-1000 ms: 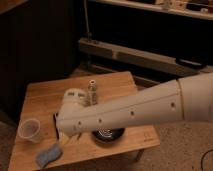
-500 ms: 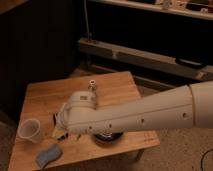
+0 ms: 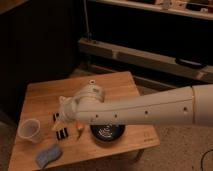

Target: Place the white sponge in the ceramic cup

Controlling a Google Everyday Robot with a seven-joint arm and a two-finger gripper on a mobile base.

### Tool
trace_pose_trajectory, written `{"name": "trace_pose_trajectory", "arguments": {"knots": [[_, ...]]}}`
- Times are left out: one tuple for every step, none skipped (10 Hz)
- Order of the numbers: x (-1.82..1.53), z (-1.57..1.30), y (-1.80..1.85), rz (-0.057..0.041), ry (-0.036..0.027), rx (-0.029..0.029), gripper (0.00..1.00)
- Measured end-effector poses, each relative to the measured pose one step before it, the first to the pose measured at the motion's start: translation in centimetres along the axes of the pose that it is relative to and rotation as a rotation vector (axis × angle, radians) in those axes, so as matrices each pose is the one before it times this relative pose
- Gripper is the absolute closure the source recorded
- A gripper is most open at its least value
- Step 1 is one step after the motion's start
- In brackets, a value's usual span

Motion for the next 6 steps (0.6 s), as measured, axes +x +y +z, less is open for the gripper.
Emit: {"name": "trace_pose_trajectory", "arguments": {"knots": [[-0.246, -0.009, -0.057, -0.01823, -0.00249, -0.01122, 0.2], [-0.695, -0.267, -0.481, -0.0721, 0.00845, -0.02275, 0.2], [-0.381, -0.08, -0.185, -0.06857, 0.00938, -0.02876, 0.2], [0.113, 0.018, -0.007, -0.01824, 0.00735, -0.02007, 0.2], [0.56, 0.22, 0.205, -0.00854, 0.02136, -0.0203, 0.2], [0.222, 0.456, 0.506, -0.02478, 0.04184, -0.02618, 0.2]]}}
